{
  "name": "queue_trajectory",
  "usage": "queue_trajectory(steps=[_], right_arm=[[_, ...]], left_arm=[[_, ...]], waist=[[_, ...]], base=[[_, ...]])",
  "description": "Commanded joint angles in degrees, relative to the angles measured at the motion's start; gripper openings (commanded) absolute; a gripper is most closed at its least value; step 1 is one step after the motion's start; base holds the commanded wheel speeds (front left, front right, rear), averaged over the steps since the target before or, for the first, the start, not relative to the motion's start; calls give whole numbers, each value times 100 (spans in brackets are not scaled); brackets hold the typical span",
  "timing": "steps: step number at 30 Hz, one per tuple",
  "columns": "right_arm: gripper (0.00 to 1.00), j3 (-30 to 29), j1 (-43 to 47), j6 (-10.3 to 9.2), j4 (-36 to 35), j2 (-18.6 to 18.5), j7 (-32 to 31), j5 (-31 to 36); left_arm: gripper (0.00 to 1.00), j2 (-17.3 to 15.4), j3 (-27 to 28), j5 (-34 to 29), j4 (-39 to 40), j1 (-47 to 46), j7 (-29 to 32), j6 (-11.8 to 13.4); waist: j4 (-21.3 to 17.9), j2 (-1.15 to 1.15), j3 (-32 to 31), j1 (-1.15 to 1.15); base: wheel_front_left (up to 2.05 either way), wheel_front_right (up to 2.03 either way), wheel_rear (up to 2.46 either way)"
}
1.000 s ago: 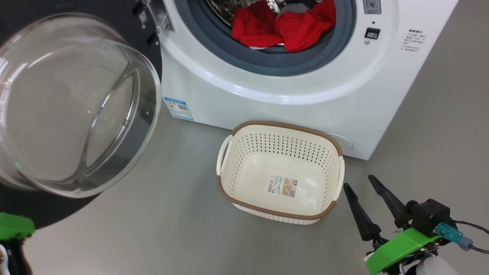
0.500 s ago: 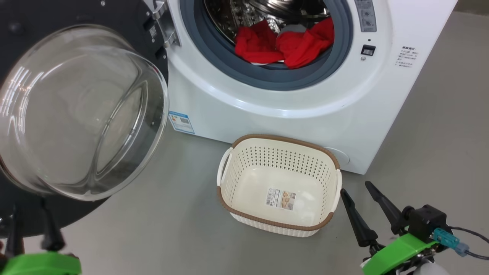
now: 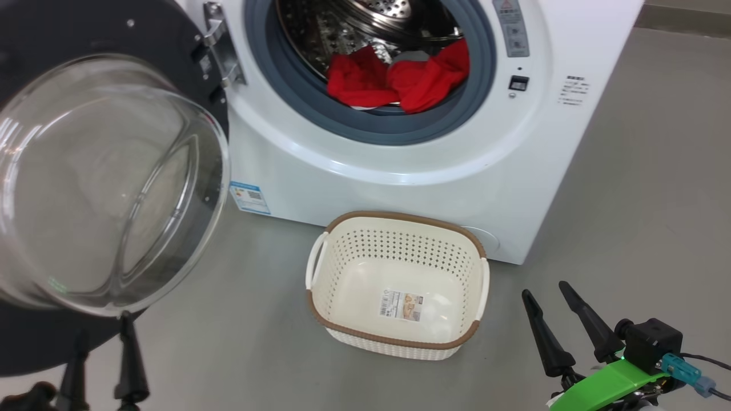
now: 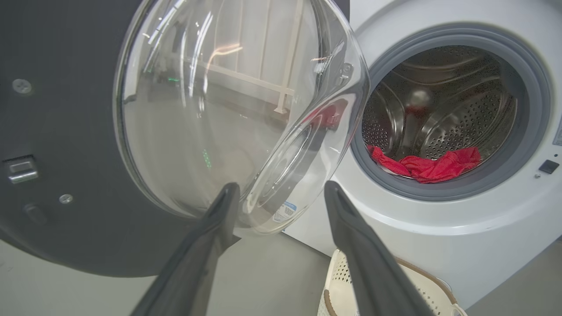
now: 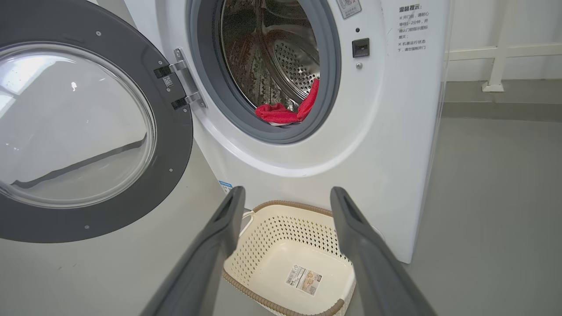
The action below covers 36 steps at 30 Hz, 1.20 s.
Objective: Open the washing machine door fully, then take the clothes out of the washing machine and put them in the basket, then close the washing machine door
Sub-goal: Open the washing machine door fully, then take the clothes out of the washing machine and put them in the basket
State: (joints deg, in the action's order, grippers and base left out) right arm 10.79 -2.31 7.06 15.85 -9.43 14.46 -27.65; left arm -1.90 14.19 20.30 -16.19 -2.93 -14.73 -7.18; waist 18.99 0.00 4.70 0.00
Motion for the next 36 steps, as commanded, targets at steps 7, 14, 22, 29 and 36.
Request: queue_trajectory(steps=[7,14,22,29,36], right_arm=[[100,-31,86,43,-213,3,54,-10],[100,-159,118,43,-249,23,54,1],[100,-421,159,43,-333,21,54,30],[100,-654,220,43,-388,-17,54,52],[100,-897,430,43,-463,-11,54,56]], left_arm=[[100,-166,-390,-36,240,31,-27,-31],[100,-268,-772,-32,382,45,-27,-31],[100,-397,-1094,33,579,83,-27,-31],[100,-446,-1280,88,624,88,-27,-31],[100,-461,-1385,227,587,127,-27,-31]], waist=[[-348,0,20,0],[-646,0,53,0],[-1069,0,104,0],[-1374,0,107,0],[-1563,0,37,0]], base=[[0,0,0],[0,0,0],[0,0,0],[0,0,0],[0,0,0]])
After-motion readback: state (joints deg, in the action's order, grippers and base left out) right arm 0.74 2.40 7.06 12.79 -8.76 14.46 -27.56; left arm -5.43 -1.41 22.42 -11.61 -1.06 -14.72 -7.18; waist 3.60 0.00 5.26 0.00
